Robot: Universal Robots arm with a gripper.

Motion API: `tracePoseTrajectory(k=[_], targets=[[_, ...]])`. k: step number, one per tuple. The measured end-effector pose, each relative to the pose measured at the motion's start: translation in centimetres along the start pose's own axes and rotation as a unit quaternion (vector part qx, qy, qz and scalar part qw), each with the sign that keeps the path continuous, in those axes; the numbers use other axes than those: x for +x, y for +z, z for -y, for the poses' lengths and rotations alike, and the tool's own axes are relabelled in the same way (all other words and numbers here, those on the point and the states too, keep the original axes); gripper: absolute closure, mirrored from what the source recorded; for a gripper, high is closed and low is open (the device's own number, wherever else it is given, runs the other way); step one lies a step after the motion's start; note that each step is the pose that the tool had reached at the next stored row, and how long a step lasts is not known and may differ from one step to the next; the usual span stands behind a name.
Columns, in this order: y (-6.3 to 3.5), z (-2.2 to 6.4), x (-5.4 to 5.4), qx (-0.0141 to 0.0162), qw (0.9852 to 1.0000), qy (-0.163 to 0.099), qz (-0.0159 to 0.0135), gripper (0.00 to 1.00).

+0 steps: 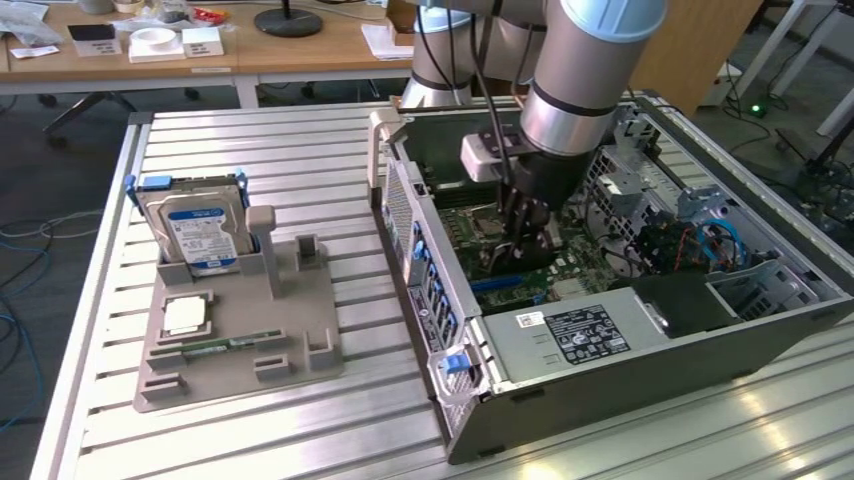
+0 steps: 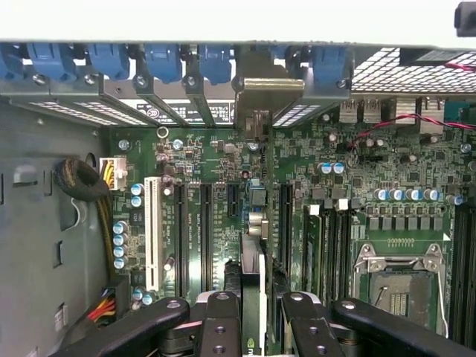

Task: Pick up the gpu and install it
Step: 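Insert the gpu into the slot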

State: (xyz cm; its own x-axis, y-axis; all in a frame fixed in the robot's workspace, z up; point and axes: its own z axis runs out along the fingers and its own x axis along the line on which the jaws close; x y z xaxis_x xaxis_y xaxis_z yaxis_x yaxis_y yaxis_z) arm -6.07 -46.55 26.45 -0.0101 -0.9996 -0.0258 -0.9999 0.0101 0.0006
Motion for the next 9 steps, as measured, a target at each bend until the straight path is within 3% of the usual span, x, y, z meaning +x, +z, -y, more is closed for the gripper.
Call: tracePoseTrajectory(k=[9], targets=[[0.38, -0.05, 0.01, 0.0002, 1.0000, 0.000, -0.0002, 0.74]])
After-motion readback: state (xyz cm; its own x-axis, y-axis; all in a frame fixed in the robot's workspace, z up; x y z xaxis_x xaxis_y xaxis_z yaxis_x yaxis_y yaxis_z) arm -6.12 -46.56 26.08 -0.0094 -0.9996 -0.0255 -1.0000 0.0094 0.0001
